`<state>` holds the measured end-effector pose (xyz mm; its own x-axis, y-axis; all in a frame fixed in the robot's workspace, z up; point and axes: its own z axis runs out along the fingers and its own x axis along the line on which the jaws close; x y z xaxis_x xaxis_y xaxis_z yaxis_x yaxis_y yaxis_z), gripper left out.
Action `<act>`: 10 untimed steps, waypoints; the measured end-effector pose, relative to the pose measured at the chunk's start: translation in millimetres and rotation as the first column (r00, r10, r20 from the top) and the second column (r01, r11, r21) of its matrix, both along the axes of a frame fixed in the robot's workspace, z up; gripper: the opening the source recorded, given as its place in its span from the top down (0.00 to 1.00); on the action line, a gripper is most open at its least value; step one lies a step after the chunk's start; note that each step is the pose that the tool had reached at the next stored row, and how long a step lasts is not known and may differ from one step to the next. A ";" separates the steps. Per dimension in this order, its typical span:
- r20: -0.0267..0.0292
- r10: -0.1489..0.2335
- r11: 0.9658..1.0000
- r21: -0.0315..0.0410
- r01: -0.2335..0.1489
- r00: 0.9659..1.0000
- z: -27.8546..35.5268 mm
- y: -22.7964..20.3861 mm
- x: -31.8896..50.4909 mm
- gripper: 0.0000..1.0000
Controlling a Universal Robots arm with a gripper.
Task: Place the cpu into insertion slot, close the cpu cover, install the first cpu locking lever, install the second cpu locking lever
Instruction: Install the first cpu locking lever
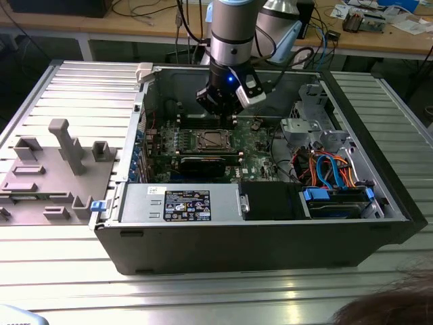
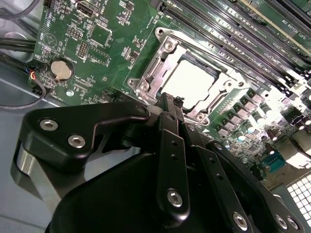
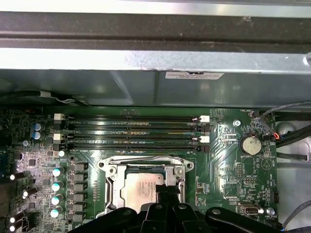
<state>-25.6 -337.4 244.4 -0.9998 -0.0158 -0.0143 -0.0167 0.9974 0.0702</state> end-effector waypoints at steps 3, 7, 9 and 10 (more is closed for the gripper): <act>0.000 0.000 1.000 0.000 0.000 1.000 0.6 0.0 0.0 0.89; 0.000 0.000 1.000 0.000 0.000 1.000 1.7 0.0 0.0 0.89; 0.000 0.000 1.000 0.000 0.000 1.000 2.4 0.0 0.0 0.89; 0.000 0.000 1.000 0.000 0.000 1.000 2.8 0.0 0.0 0.89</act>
